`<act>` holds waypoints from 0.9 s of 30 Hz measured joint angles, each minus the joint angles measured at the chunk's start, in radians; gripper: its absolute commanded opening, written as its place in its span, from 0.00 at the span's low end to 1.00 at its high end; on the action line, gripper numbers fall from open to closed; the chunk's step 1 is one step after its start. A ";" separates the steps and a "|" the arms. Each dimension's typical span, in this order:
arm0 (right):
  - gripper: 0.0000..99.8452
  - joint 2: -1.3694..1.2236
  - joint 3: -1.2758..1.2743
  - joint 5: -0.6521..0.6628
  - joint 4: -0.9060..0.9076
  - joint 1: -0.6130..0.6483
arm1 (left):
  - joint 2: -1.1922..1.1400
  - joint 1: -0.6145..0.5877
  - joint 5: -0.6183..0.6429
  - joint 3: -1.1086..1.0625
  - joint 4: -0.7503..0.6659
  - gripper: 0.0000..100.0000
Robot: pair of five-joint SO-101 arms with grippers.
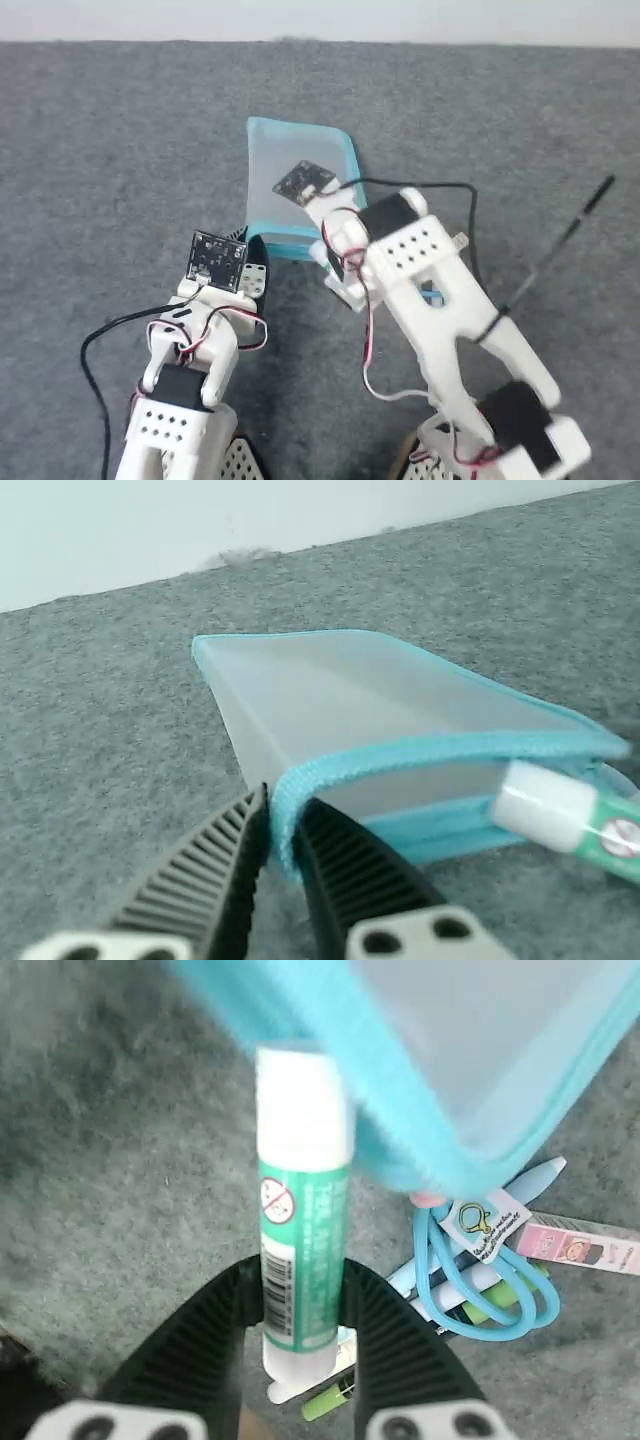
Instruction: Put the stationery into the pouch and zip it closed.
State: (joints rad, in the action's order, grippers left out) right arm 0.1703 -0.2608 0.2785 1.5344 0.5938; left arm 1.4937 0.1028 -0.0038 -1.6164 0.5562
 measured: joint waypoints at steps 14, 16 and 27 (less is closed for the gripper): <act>0.01 -0.430 0.624 -0.120 0.216 -0.034 | 0.000 0.006 0.003 0.000 0.000 0.01; 0.06 -0.477 0.687 -0.141 0.216 -0.034 | 0.000 0.006 0.005 0.000 0.000 0.01; 0.19 -0.512 0.752 -0.158 0.218 -0.034 | 0.000 0.009 0.005 -0.023 0.000 0.01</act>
State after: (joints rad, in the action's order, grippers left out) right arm -0.3422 0.4910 0.1204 1.7522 0.5600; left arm 1.4937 0.1120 0.0008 -1.6395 0.5562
